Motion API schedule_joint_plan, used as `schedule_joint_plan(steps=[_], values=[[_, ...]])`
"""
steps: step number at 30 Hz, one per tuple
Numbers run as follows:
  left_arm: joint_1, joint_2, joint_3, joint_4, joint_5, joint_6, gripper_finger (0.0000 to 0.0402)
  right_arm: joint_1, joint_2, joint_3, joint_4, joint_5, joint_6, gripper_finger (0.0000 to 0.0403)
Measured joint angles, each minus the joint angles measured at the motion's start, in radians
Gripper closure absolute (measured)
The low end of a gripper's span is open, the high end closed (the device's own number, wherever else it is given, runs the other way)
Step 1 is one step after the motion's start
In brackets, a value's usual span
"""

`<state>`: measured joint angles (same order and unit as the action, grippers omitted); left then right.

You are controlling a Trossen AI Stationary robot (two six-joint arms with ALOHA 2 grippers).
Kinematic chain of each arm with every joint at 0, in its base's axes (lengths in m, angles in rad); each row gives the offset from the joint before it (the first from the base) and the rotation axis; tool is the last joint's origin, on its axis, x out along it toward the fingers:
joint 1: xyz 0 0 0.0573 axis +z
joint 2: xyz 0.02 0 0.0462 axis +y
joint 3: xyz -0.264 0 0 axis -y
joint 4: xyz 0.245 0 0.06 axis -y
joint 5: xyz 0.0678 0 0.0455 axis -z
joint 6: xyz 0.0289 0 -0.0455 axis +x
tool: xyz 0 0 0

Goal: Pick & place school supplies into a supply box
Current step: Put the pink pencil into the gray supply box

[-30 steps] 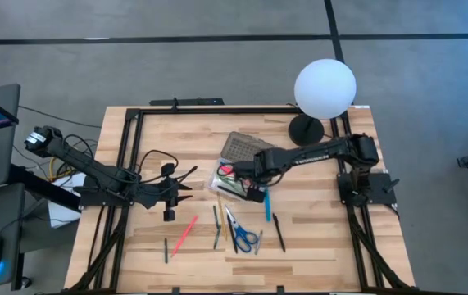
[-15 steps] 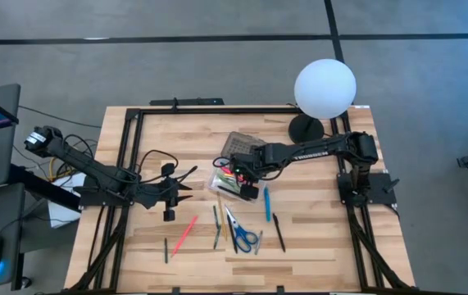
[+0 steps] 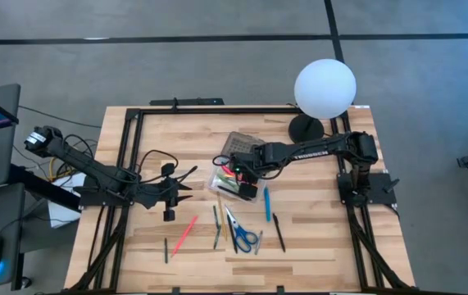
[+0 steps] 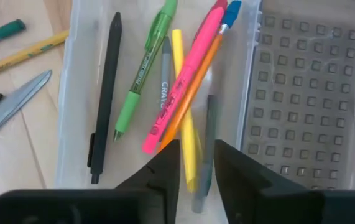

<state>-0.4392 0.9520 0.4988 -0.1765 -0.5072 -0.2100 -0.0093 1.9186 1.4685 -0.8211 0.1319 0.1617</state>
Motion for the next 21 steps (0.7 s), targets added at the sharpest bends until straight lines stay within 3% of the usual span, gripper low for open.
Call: schedule_joint_plan(steps=[5, 10, 13, 21], values=[[0.0, 0.0, 0.0, -0.03, 0.022, -0.023, 0.0304, 0.006, 0.0, 0.0, -0.006, 0.001, -0.093, 0.0305], [0.0, 0.001, -0.001, -0.06, 0.206, 0.001, 0.0304, 0.074, -0.007, 0.0, 0.071, 0.005, -0.3, 0.0306], [0.0, 0.001, -0.001, 0.001, 0.227, 0.066, 0.0304, 0.128, -0.023, 0.0, 0.129, 0.0, -0.397, 0.0306], [-0.004, 0.004, -0.001, 0.009, 0.251, -0.165, 0.0304, 0.223, -0.071, -0.009, 0.106, 0.0, -0.453, 0.0306]])
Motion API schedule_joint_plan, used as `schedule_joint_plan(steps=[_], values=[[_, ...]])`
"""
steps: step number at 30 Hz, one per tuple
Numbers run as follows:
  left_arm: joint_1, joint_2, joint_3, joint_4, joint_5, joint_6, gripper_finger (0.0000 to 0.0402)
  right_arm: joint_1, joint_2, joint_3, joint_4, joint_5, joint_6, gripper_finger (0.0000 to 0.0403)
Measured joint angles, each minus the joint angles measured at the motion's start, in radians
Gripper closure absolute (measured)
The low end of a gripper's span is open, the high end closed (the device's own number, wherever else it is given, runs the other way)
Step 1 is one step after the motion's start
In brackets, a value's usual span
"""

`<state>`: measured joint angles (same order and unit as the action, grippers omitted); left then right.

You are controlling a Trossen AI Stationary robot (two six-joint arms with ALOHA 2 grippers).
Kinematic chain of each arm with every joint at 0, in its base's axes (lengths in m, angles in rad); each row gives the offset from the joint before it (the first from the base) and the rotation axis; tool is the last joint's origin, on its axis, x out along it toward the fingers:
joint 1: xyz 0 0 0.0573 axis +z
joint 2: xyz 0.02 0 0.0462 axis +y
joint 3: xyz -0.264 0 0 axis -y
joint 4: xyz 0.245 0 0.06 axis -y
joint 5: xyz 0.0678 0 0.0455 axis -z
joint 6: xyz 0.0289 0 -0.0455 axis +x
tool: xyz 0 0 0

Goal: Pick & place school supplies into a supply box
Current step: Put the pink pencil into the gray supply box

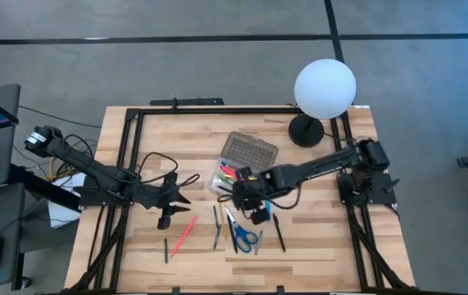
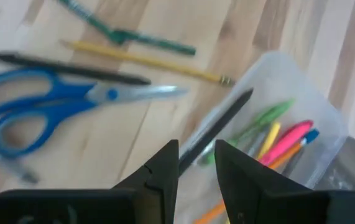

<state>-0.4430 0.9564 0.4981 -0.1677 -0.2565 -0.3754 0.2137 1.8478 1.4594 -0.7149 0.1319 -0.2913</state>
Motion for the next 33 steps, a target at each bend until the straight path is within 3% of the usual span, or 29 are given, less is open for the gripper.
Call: schedule_joint_plan(steps=[6, 16, 20, 28, 33], values=[[-0.031, 0.089, 0.0, 0.005, -0.018, -0.107, 0.0304, 0.046, -0.164, -0.15, 0.136, 0.0, -0.003, 0.0306], [-0.057, 0.327, 0.001, 0.072, -0.022, -0.308, 0.0304, 0.111, -0.655, -0.697, 0.666, 0.0, -0.008, 0.0306], [-0.068, 0.388, 0.02, 0.067, -0.013, -0.382, 0.0304, 0.127, -0.794, -0.879, 0.891, -0.001, -0.013, 0.0306], [-0.109, 0.475, 0.134, 0.005, -0.019, -0.428, 0.0304, 0.182, -0.874, -1.08, 1.163, 0.0, -0.063, 0.0306], [-0.13, 0.519, 0.238, -0.213, -0.021, -0.536, 0.0304, 0.199, -0.85, -1.143, 1.263, 0.001, -0.076, 0.0306]])
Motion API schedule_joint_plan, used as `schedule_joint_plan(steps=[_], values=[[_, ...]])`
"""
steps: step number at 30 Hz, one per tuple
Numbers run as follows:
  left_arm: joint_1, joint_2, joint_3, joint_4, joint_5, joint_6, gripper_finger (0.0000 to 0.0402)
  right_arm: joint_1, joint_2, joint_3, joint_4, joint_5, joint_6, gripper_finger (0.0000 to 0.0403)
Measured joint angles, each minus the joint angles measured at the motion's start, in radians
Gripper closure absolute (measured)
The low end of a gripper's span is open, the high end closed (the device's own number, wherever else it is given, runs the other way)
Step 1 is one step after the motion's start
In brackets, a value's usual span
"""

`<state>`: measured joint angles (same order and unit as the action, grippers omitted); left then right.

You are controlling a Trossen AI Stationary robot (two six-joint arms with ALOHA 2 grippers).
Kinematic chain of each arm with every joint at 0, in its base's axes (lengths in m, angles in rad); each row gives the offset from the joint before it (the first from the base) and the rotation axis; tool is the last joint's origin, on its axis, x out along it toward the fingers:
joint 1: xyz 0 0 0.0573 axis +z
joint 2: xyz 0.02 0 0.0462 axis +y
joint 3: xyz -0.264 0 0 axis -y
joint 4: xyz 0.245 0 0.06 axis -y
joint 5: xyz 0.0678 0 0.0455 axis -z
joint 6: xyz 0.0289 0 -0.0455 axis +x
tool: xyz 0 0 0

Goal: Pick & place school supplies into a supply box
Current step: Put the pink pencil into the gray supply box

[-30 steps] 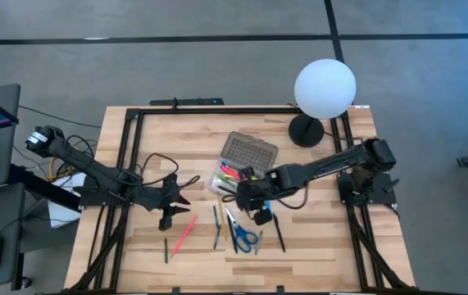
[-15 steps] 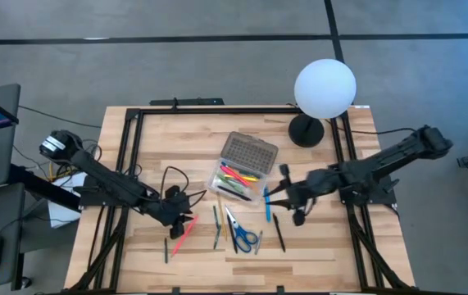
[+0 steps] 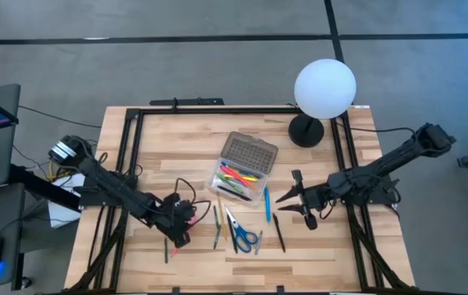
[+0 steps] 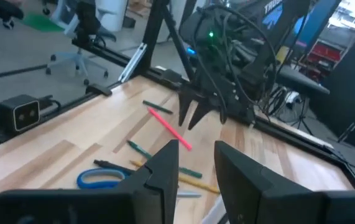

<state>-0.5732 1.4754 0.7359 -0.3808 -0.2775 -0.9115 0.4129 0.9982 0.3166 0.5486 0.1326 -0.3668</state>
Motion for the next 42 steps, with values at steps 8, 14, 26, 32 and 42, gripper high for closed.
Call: schedule_joint_plan(steps=[8, 14, 26, 32, 42], values=[[-0.012, 0.091, 0.139, -0.198, 0.046, -0.183, 0.0304, 0.019, 0.101, -0.044, 0.143, 0.001, 0.0, 0.0306], [-0.013, 0.198, 0.203, -0.21, 0.122, -0.182, 0.0304, 0.018, 0.166, -0.06, 0.221, 0.002, 0.0, 0.0306], [-0.013, 0.229, 0.22, -0.286, 0.142, -0.216, 0.0304, 0.018, 0.186, -0.06, 0.241, 0.002, 0.0, 0.0306], [-0.013, 0.229, 0.22, -0.29, 0.141, -0.219, 0.0304, 0.018, 0.186, -0.06, 0.239, 0.001, 0.01, 0.0306], [-0.013, 0.229, 0.22, -0.282, 0.141, -0.238, 0.0304, 0.018, 0.186, -0.06, 0.236, 0.0, 0.027, 0.0306]])
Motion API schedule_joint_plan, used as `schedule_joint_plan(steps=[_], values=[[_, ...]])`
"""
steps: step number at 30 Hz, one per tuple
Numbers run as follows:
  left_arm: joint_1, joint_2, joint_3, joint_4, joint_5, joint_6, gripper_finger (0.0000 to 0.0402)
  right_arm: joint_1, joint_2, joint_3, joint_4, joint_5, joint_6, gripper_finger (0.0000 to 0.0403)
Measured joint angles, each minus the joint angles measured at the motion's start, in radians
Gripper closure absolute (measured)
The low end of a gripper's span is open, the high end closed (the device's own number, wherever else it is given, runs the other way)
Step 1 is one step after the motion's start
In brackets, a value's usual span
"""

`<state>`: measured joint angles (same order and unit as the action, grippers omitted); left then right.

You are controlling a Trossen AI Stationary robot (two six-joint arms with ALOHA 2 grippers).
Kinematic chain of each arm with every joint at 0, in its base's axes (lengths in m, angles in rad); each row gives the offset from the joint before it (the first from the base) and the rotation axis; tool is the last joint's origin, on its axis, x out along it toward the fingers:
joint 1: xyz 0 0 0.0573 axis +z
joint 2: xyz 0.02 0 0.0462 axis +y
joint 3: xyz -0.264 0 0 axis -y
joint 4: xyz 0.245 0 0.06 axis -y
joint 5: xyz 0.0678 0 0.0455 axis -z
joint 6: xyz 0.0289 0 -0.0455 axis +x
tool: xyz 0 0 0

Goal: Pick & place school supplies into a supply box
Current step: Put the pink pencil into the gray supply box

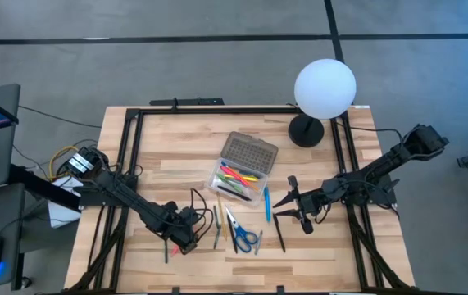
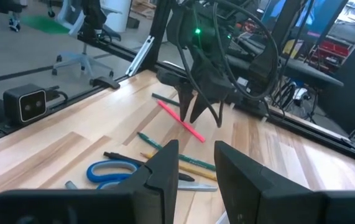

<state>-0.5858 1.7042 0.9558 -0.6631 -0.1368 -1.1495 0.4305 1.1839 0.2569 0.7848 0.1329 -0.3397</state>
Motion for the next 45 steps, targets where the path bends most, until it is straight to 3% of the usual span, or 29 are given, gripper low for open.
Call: schedule_joint_plan(steps=[19, 30, 33, 40, 45], values=[[0.0, 0.0, -0.024, 0.015, 0.003, -0.138, 0.0304, 0.0, 0.0, 0.0, -0.022, -0.001, 0.026, 0.0306], [0.0, -0.005, -0.054, 0.049, 0.028, -0.142, 0.0304, -0.001, 0.0, 0.0, -0.022, -0.001, 0.027, 0.0306], [0.0, -0.005, -0.055, 0.048, 0.031, -0.129, 0.0317, -0.001, 0.0, 0.0, -0.022, -0.001, 0.027, 0.0306], [0.001, -0.004, -0.056, 0.046, 0.031, -0.109, 0.039, -0.001, 0.0, 0.0, -0.022, -0.001, 0.027, 0.0306], [0.0, -0.003, -0.056, 0.049, 0.019, -0.078, 0.038, -0.001, 0.0, 0.0, -0.022, -0.001, 0.027, 0.0306]])
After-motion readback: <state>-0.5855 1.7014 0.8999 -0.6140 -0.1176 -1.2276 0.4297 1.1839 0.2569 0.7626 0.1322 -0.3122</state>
